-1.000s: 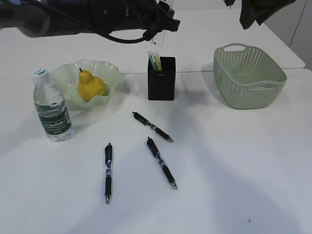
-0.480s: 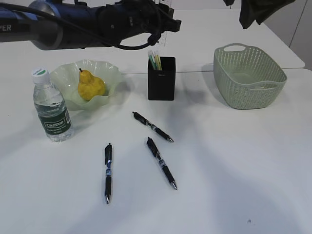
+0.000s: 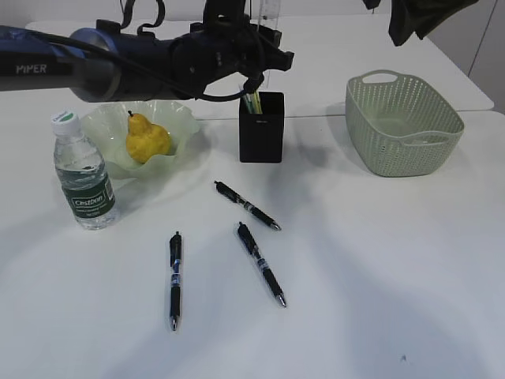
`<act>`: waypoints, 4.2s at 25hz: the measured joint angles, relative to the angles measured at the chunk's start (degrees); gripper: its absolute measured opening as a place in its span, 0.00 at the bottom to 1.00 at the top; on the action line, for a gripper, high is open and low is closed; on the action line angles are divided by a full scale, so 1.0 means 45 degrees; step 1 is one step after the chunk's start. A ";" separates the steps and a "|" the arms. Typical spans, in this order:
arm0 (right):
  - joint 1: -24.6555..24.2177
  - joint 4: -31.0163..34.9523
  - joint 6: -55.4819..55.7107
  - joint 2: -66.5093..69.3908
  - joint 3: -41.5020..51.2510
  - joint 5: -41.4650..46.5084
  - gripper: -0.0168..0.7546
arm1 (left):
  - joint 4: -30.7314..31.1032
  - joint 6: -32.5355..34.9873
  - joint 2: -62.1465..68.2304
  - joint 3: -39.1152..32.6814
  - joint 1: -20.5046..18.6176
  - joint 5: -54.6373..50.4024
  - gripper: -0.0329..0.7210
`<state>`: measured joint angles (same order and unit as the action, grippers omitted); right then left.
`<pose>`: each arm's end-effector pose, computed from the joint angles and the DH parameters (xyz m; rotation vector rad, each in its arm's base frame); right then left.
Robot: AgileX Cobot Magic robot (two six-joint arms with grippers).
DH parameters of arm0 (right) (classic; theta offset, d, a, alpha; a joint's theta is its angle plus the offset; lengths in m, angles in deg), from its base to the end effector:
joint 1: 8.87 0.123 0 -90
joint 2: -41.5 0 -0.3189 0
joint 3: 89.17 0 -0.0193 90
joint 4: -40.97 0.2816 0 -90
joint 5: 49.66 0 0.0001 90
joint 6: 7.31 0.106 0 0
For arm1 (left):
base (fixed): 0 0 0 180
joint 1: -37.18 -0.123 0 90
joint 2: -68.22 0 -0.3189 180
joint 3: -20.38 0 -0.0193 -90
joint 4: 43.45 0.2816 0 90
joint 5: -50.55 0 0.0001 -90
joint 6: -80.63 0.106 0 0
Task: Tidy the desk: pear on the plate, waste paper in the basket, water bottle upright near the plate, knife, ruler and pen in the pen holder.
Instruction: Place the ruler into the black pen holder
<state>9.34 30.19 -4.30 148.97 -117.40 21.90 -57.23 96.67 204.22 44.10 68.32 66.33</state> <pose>0.4049 0.1134 0.4079 -0.3613 2.5793 -0.1241 0.5190 -0.3056 0.2428 0.4491 1.6411 -0.3158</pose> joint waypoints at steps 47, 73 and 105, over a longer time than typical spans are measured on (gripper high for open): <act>0.0000 0.0000 0.0000 0.0000 0.0000 0.0000 0.34 | -0.0513 -0.0027 0.1338 0.0000 -0.0217 0.0277 0.40; 0.0000 0.0000 0.0000 0.0000 0.0000 -0.0011 0.34 | -0.0637 -0.0027 0.1338 0.0000 -0.0217 -0.0369 0.40; 0.0000 0.0000 0.0000 0.0000 0.0000 -0.0011 0.34 | -0.0498 0.0440 -0.0051 0.0000 -0.1214 -0.3311 0.58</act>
<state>9.34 30.19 -4.30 148.97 -117.40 21.85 -59.47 98.65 203.99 44.10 62.85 51.43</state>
